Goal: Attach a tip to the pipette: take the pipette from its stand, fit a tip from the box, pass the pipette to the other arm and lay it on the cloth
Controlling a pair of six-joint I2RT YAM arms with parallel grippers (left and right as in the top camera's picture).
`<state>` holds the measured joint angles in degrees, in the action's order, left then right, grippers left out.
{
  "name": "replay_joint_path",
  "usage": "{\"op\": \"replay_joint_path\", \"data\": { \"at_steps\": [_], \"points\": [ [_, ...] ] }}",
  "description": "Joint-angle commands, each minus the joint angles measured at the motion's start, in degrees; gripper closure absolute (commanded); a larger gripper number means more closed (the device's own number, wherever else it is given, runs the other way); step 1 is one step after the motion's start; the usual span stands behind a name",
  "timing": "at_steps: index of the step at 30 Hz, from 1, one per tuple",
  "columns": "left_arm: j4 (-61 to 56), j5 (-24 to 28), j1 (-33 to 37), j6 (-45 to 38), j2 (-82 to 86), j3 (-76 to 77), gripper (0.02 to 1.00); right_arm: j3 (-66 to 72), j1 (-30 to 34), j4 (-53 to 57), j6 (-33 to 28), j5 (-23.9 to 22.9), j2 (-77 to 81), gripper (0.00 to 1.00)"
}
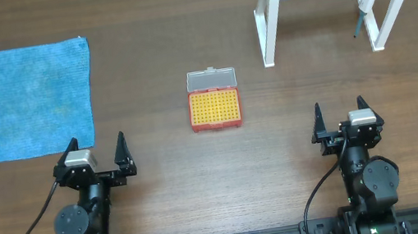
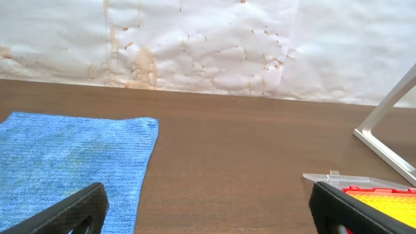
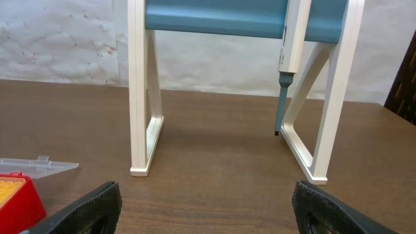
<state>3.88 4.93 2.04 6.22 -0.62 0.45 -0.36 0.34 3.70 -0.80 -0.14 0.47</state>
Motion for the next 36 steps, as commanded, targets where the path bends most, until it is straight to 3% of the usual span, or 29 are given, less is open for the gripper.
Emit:
{"op": "replay_joint_path", "data": {
  "at_steps": [1, 21, 23, 26, 28, 32, 34, 36],
  "points": [
    [0.39, -0.59, -0.20, -0.55, 0.44, -0.13, 0.020, 0.13, 0.24, 0.35, -0.79, -0.74, -0.42, 0.141],
    [0.39, -0.59, -0.20, -0.55, 0.44, -0.13, 0.023, -2.73, 2.25, -1.73, -0.76, -0.74, 2.58, 0.141],
    [0.39, -0.59, -0.20, -0.55, 0.44, -0.13, 0.020, -7.61, 6.56, -7.15, -0.76, -0.70, 11.91, 0.143],
    [0.42, -0.59, -0.17, -0.55, 0.44, -0.13, 0.023, -9.94, 12.09, -26.84, -0.76, -0.66, 31.06, 0.143],
    [0.42, -0.59, -0.20, -0.55, 0.44, -0.13, 0.023, -14.32, 14.34, -37.92, -0.76, 2.78, 49.24, 0.143],
    [0.42, -0.59, -0.20, -0.55, 0.44, -0.13, 0.023, -27.87, 15.23, -46.14, -0.79, 4.17, 74.53, 0.143],
    [0.39, -0.59, -0.20, -0.55, 0.44, -0.13, 0.023, -33.57, 15.23, -48.22, -0.79, 7.30, 82.62, 0.143],
    [0.42, -0.59, -0.20, -0.55, 0.44, -0.13, 0.023, -36.87, 15.52, -48.24, -0.81, 7.26, 87.36, 0.143]
  ]
}}
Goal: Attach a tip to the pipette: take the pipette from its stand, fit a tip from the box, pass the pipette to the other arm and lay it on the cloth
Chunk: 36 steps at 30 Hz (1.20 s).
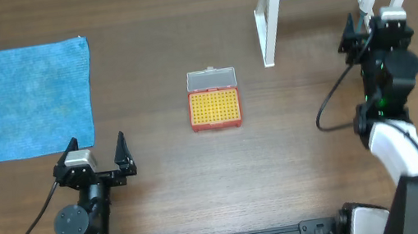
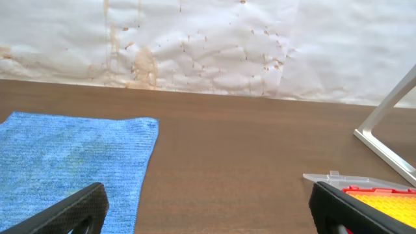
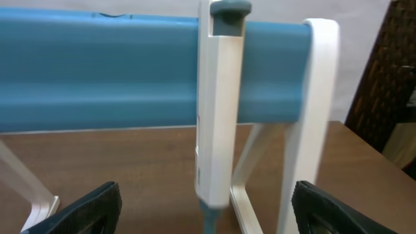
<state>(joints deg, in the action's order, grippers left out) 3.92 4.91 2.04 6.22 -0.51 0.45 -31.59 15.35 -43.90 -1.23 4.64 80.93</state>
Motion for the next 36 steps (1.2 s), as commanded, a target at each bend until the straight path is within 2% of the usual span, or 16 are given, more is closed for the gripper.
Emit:
{"op": "replay_joint_path", "data": {
  "at_steps": [1, 3, 11, 13, 20, 22, 23, 24, 36],
  "points": [
    [0.35, -0.57, -0.20, -0.55, 0.33, -0.13, 0.023, -6.82, 0.94, -0.96, -0.39, 2.47, 8.98, 0.141],
    [0.37, -0.57, -0.20, -0.55, 0.33, -0.13, 0.023, -10.36, 1.51, -1.66, -2.29, 2.51, 13.29, 0.143],
    [0.37, -0.57, -0.20, -0.55, 0.33, -0.13, 0.023, -14.32, 1.49, -1.66, -2.27, 2.51, 19.17, 0.143],
    [0.37, -0.57, -0.20, -0.55, 0.33, -0.13, 0.023, -15.02, 1.44, -1.66, -2.29, 5.31, 20.39, 0.143],
    [0.37, -0.57, -0.20, -0.55, 0.33, -0.13, 0.023, -15.47, 1.44, -1.66, -2.27, 5.29, 20.87, 0.161],
    [0.37, -0.57, -0.20, -0.55, 0.33, -0.13, 0.023, -15.47, 1.44, -1.68, -2.29, 5.29, 20.87, 0.581],
    [0.35, -0.57, -0.20, -0.55, 0.33, -0.13, 0.023, -15.47, 1.44, -1.88, -2.29, 5.29, 20.87, 0.858],
    [0.37, -0.57, -0.20, -0.55, 0.33, -0.13, 0.023, -15.47, 1.44, -2.05, -2.29, 5.29, 20.87, 0.917],
    [0.37, -0.57, -0.20, -0.55, 0.33, -0.13, 0.020, -15.02, 1.44, -4.22, -2.29, 5.29, 18.45, 0.921]
  ]
}}
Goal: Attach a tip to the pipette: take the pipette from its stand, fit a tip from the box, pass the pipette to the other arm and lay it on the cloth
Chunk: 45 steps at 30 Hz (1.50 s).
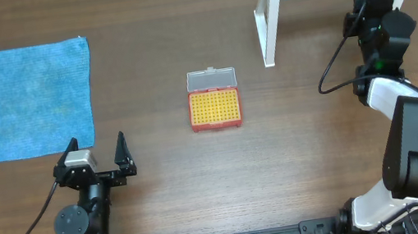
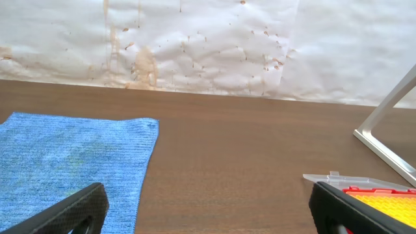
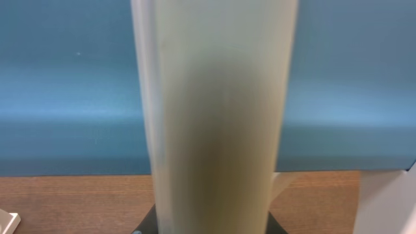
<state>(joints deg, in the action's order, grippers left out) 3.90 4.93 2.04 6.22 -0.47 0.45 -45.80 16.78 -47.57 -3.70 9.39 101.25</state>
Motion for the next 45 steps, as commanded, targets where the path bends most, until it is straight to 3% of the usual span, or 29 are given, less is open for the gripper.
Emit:
{"op": "replay_joint_path", "data": {
  "at_steps": [1, 12, 14, 16, 18, 23, 24, 25, 27, 32, 38, 45],
  "points": [
    [0.37, -0.59, -0.20, -0.55, 0.28, -0.13, 0.023, -0.55, 0.02, -0.81, 0.17, 0.55, -1.95, 0.921],
    [0.37, -0.59, -0.20, -0.55, 0.28, -0.13, 0.023, 5.97, -1.86, -2.73, 0.22, 1.49, -10.27, 0.921],
    [0.39, -0.59, -0.20, -0.55, 0.28, -0.13, 0.020, 10.62, -4.68, -9.86, 1.05, 9.25, -14.84, 0.921],
    [0.37, -0.59, -0.20, -0.55, 0.28, -0.13, 0.023, 15.47, -8.87, -23.17, 4.70, 14.78, -16.33, 0.919],
    [0.37, -0.59, -0.20, -0.55, 0.28, -0.13, 0.023, 19.78, -16.50, -34.93, 11.08, 15.34, -15.52, 0.921],
    [0.37, -0.59, -0.20, -0.55, 0.28, -0.13, 0.023, 21.14, -33.62, -36.17, 11.65, 14.88, -12.76, 0.921],
    [0.39, -0.59, -0.20, -0.55, 0.28, -0.13, 0.020, 21.03, -37.20, -36.17, 11.69, 12.57, -10.82, 0.921],
    [0.39, -0.59, -0.20, -0.55, 0.28, -0.13, 0.020, 20.26, -40.19, -36.28, 12.52, 10.10, -8.07, 0.919],
    [0.37, -0.59, -0.20, -0.55, 0.28, -0.13, 0.023, 17.57, -43.34, -36.33, 17.70, 9.92, -3.13, 0.921],
    [0.39, -0.59, -0.17, -0.55, 0.28, -0.13, 0.023, 14.62, -45.48, -36.24, 17.77, 11.23, 2.89, 0.919],
    [0.39, -0.59, -0.20, -0.55, 0.28, -0.13, 0.023, 14.49, -45.05, -36.13, 11.52, 11.23, 6.86, 0.921],
    [0.39, -0.59, -0.20, -0.55, 0.28, -0.13, 0.023, 14.49, -44.98, -36.15, 11.30, 12.90, 9.03, 0.919]
  ]
}}
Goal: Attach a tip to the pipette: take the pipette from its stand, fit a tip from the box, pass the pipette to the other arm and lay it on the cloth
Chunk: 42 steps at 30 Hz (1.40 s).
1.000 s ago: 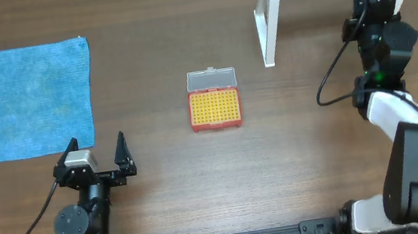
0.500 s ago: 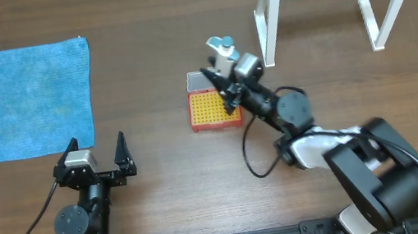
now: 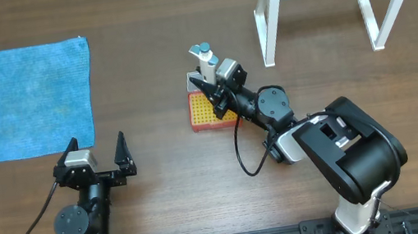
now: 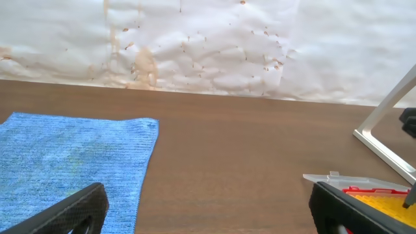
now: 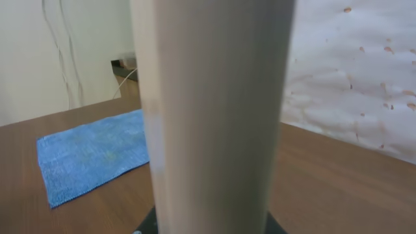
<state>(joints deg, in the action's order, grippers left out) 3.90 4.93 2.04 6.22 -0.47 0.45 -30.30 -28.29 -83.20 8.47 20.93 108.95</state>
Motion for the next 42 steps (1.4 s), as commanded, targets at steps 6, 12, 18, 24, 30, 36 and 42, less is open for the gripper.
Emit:
{"op": "replay_joint_path", "data": {
  "at_steps": [6, 12, 18, 24, 30, 36, 42],
  "points": [
    [0.39, -0.59, -0.20, -0.55, 0.28, -0.13, 0.020, -0.90, 0.20, -0.44, -1.70, 2.51, 1.33, 0.921],
    [0.37, -0.59, -0.20, -0.55, 0.28, -0.13, 0.020, 0.02, 0.35, -0.55, -1.68, 2.73, 1.33, 0.921],
    [0.39, -0.59, -0.20, -0.55, 0.28, -0.13, 0.020, 0.85, 0.24, -0.70, -1.70, 4.66, 1.09, 0.919],
    [0.39, -0.59, -0.20, -0.55, 0.28, -0.13, 0.023, 1.57, 0.26, -0.70, -1.73, 4.66, 0.66, 0.921],
    [0.37, -0.59, -0.17, -0.55, 0.28, -0.13, 0.023, 1.57, 0.26, 0.85, -3.96, 4.61, 0.74, 0.921],
    [0.37, -0.59, -0.20, -0.55, 0.28, -0.13, 0.020, 1.57, 0.35, 2.27, -5.77, 4.24, 0.79, 0.921],
    [0.37, -0.59, -0.20, -0.55, 0.28, -0.13, 0.023, 3.43, -0.63, 6.14, -7.32, 4.20, 0.96, 0.919]
  ]
}}
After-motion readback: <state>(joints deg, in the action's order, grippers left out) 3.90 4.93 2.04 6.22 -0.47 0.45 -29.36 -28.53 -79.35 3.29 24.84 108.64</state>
